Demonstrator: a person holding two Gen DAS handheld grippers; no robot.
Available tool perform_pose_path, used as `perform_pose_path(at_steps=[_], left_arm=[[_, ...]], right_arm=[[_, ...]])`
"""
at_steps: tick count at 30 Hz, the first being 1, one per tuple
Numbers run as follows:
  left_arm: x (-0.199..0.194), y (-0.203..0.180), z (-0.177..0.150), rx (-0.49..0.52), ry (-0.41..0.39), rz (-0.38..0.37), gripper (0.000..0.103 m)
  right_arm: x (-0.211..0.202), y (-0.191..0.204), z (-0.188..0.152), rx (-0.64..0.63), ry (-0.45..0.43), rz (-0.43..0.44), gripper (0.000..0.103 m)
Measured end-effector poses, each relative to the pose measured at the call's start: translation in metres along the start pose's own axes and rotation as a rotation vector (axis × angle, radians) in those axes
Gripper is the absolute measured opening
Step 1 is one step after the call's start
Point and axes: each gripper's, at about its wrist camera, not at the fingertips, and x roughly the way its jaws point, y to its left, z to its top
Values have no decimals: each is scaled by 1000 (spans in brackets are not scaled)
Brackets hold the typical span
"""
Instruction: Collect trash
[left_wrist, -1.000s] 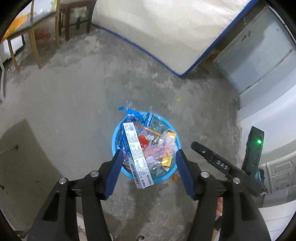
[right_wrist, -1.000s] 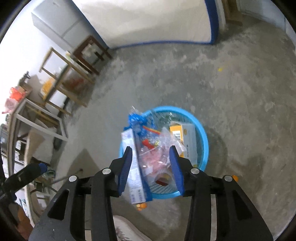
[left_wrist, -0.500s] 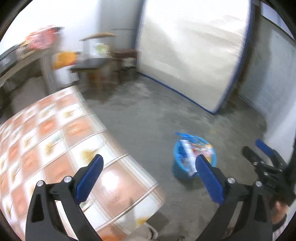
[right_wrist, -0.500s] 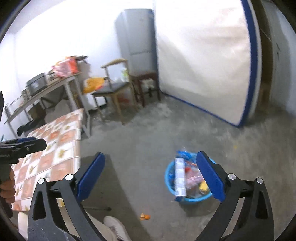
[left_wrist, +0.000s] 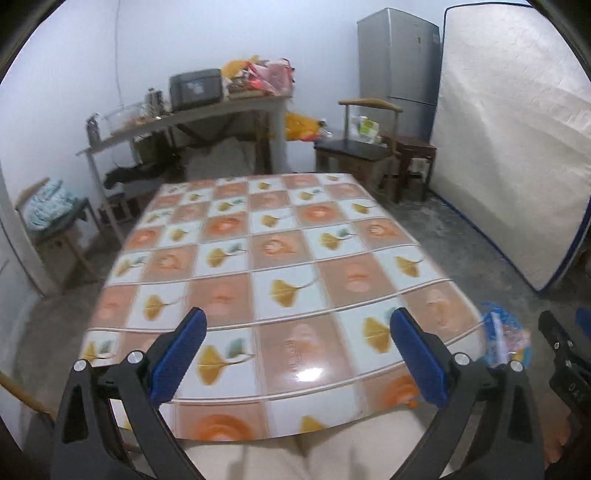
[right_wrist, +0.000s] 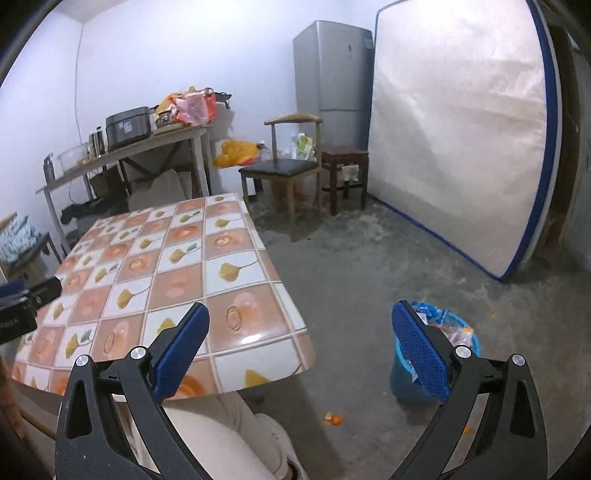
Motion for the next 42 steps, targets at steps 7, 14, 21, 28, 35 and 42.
perform_pose_path(at_steps=[7,14,21,28,35,42], left_arm=[[-18,23,-14,-109,-70,43,97],[-9,8,-36,-34,0,78,97],[4,0,-44,11,72,76,98],[6,-2,-46,10,84,70,97],[8,-4,-46,18,86,64,97],[7,-9,-45,40,85,48,97]], right_arm=[[-15,30,-24,-73,21,-52,95],[-21,34,-43,-68,72,-92,95],[-17,32,-45,-60,93,-121,95],[-16,29,-48,-54,108,-140,95],[-18,19,-53,-21,121,-168,95],[-18,11,-55,9,131,-184,95]])
